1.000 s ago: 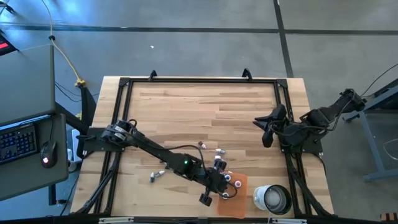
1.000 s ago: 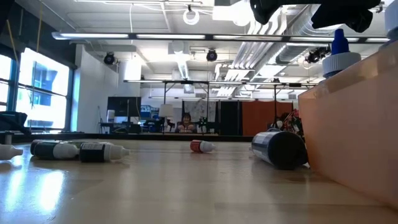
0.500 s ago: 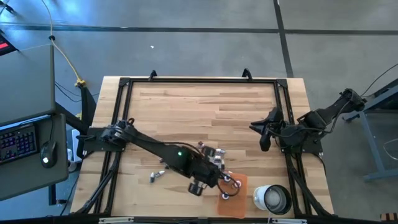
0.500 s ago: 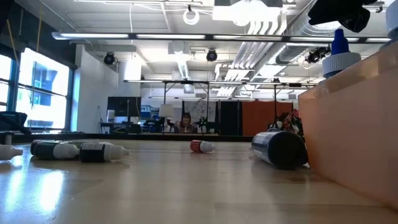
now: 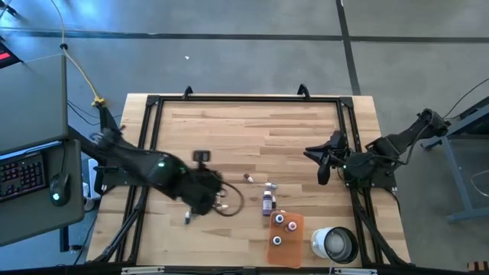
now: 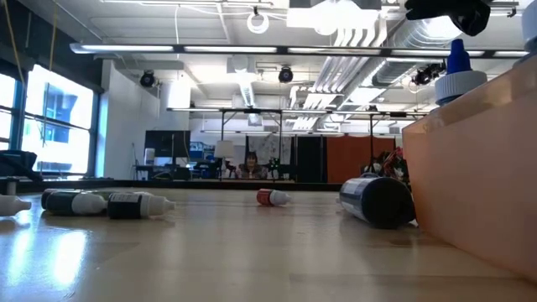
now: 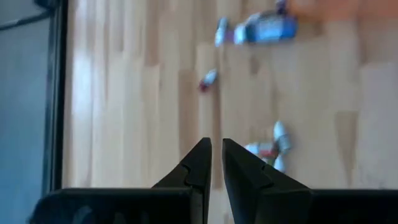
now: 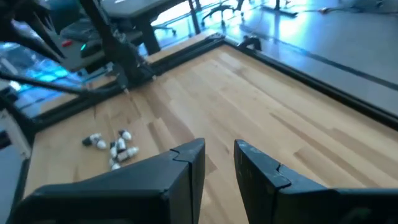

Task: Pick & Place food coloring
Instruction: Put the large purple food coloring bottle into the orange bin

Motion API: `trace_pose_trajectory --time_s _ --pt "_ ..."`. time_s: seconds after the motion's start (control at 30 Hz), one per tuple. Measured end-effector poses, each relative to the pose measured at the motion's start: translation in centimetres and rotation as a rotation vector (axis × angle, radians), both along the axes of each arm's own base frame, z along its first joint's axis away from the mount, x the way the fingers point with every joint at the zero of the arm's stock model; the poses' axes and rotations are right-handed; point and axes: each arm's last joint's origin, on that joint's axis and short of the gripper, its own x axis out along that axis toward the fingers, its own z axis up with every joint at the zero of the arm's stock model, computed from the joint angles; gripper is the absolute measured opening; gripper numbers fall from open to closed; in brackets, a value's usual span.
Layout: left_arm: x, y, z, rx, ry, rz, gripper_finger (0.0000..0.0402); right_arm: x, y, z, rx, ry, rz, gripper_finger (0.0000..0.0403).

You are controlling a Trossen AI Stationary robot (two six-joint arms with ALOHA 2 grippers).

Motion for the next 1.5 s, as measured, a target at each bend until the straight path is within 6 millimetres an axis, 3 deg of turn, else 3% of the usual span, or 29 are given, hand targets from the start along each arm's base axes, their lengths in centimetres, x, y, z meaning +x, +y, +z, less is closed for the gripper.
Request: trace_pose_trajectory --time_s 0.07,0.27,0.4,0.57,0.73,0.9,1.1,1.27,1.5 --pt "-1.5 0.2 -1.3 -0.018 -0.04 -0.005 0.0036 0.3 0.1 -0.1 -0.015 -0.001 -0.022 0.0078" --pt "-4.8 0.5 -7.8 -0.142 -0.1 -0.098 0.0037 1.3 0.6 -0.9 -0.084 0.047 -0.048 0.0078" --pt "-5.5 1.0 -11.3 -0.196 -0.165 -0.106 0.0037 1.7 0.6 -1.1 -0.188 0.076 -0.072 0.0078" --pt "-5.8 1.2 -13.6 -0.186 -0.178 -0.111 0.0037 2.9 0.4 -1.1 -0.228 0.05 -0.155 0.0078" --pt "-5.8 1.3 -13.7 -0.149 -0.187 -0.109 0.0037 5.6 -0.3 -1.1 -0.109 0.004 -0.071 0.0078" --pt "-5.7 1.3 -13.2 -0.092 -0.186 -0.178 0.0037 10.0 -0.9 -3.0 -0.22 0.085 0.222 0.0079" --pt "-5.9 1.4 -12.6 -0.083 -0.18 -0.185 0.0037 13.9 -2.7 -4.4 -0.193 0.13 0.411 0.011" --pt "-5.9 1.4 -12.4 -0.08 -0.179 -0.184 0.0037 15.7 -3.8 -6.0 -0.239 0.197 0.556 0.0145" --pt "-6.0 1.5 -12.4 -0.079 -0.175 -0.175 0.0037 16.5 -5.6 -8.8 -0.353 0.321 0.774 0.0164"
